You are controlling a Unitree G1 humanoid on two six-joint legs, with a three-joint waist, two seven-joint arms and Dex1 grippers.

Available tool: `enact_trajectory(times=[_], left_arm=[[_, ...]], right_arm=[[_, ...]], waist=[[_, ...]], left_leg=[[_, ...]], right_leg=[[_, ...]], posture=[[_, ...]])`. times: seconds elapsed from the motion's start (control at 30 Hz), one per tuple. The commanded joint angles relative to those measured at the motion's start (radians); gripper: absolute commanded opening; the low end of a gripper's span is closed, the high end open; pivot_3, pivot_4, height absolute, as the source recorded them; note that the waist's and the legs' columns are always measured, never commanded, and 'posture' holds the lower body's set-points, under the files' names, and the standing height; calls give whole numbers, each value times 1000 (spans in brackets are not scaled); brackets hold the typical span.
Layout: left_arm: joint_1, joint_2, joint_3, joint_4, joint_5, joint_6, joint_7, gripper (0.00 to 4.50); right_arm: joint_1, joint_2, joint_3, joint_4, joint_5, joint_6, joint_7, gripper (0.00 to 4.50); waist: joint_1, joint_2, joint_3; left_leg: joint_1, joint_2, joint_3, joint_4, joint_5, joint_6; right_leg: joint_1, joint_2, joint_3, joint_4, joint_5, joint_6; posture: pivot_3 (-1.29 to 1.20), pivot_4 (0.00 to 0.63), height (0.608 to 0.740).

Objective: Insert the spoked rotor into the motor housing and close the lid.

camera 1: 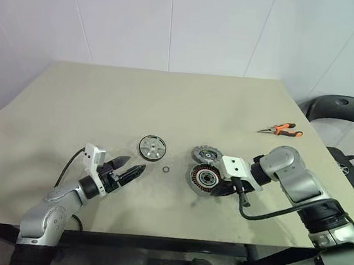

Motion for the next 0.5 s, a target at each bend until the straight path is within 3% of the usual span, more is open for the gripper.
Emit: enact_trajectory(times=[0.03,0.3,0.4,0.5], left_arm=[[-28,-3,-11,-19,-1,-3,1,4467],[-25,5,-15,-50,-9,22,12,4467],[-26,14,-6,-57,-15,35,12,4467],[-28,19,-2,-53,-17,38,7,4467]], right_arm=[[-19,27,-34,-65,47,44,-39,19],[-28,29,-18,46,-9,-118,-97,19],[-29,28,-14,58,9,-125,-70,688],[-35,42,-6,65,-9,-108,-101,1642]], waist=[[-1,0,0],[1,0,0],[0,0,0],[1,0,0]], left_leg=[[0,0,0,0,0,0],[0,0,0,1,0,0],[0,0,0,1,0,0],[0,0,0,1,0,0]], right_leg=[[0,0,0,0,0,0],[0,0,0,0,0,0],[1,0,0,0,0,0],[1,0,0,0,0,0]], posture=[[0,0,740],[0,0,740],[0,0,740],[0,0,740]])
